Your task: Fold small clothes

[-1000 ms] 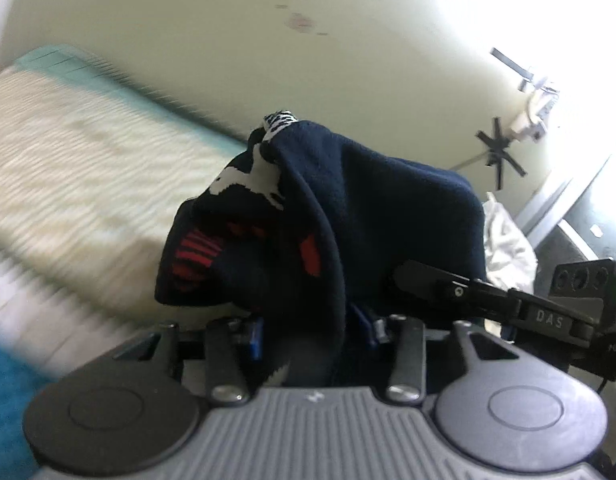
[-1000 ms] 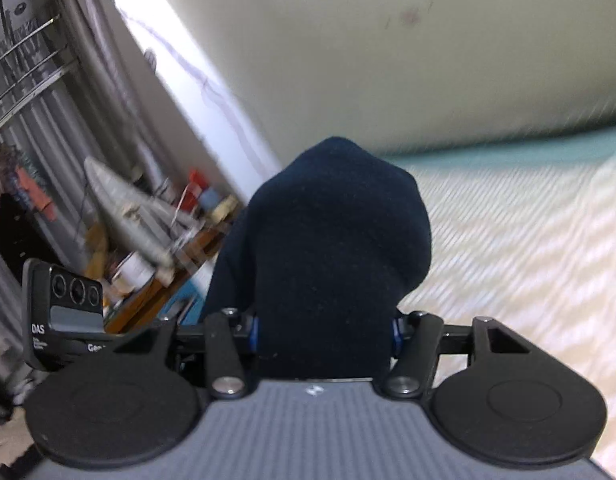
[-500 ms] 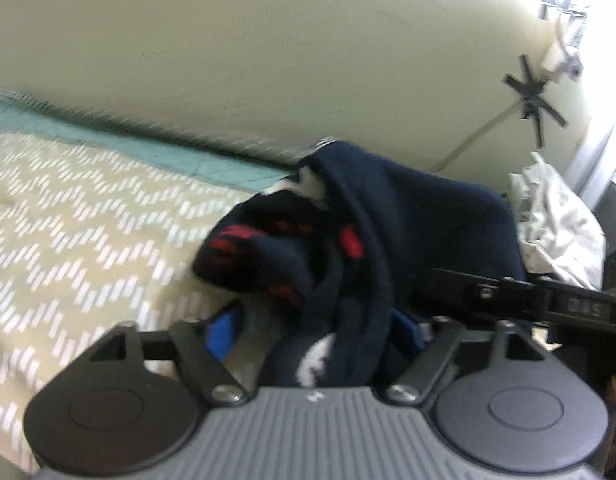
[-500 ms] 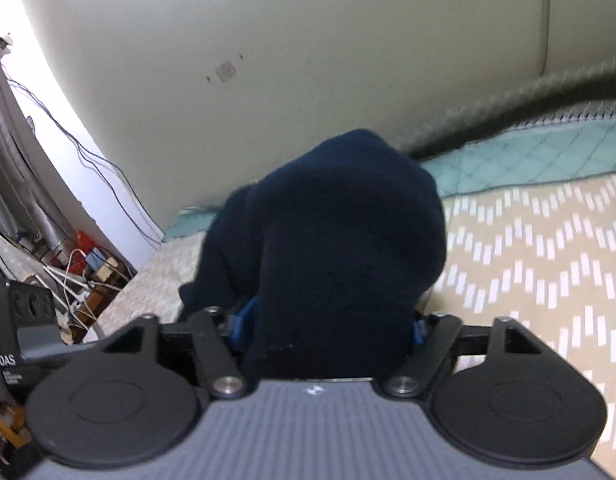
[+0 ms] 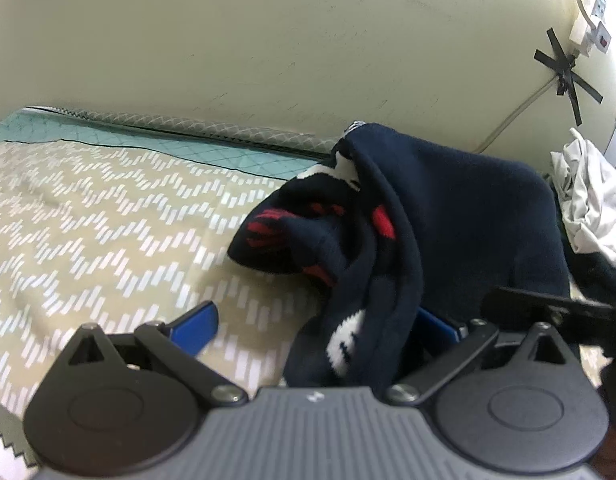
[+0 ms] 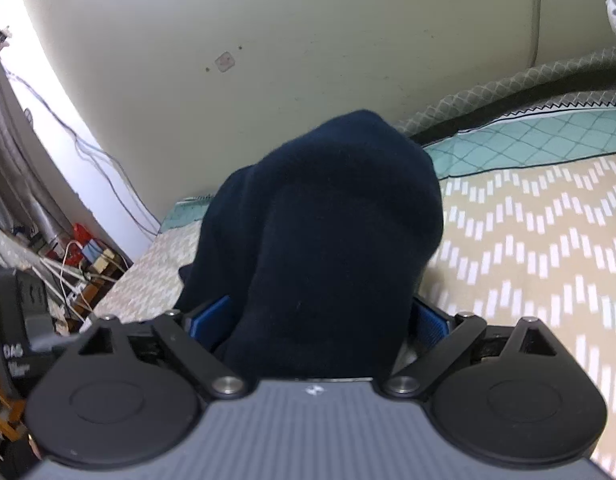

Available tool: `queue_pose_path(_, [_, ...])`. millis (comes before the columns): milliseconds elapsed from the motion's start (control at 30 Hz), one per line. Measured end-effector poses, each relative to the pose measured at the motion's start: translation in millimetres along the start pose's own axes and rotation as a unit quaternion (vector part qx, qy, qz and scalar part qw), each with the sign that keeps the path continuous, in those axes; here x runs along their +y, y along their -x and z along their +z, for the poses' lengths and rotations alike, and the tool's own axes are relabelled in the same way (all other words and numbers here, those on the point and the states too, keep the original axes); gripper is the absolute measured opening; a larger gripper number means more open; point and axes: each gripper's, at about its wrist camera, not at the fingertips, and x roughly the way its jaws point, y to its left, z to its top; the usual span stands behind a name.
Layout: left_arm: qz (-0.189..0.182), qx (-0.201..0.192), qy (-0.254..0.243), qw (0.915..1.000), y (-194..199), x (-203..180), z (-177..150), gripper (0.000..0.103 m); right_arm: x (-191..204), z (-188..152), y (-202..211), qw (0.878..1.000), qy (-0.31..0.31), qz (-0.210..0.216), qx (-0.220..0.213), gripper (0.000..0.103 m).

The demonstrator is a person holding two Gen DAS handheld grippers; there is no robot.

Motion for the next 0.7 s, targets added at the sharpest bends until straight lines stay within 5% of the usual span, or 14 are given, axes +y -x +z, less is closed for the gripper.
queue_pose_path(700, [0.018, -0.001, -0.007, 0.9998, 20.5, 0.2, -19.7, 0.103, 3.8, -28.7, 32.6, 1.000, 0.013, -0.006, -0.023, 0.097])
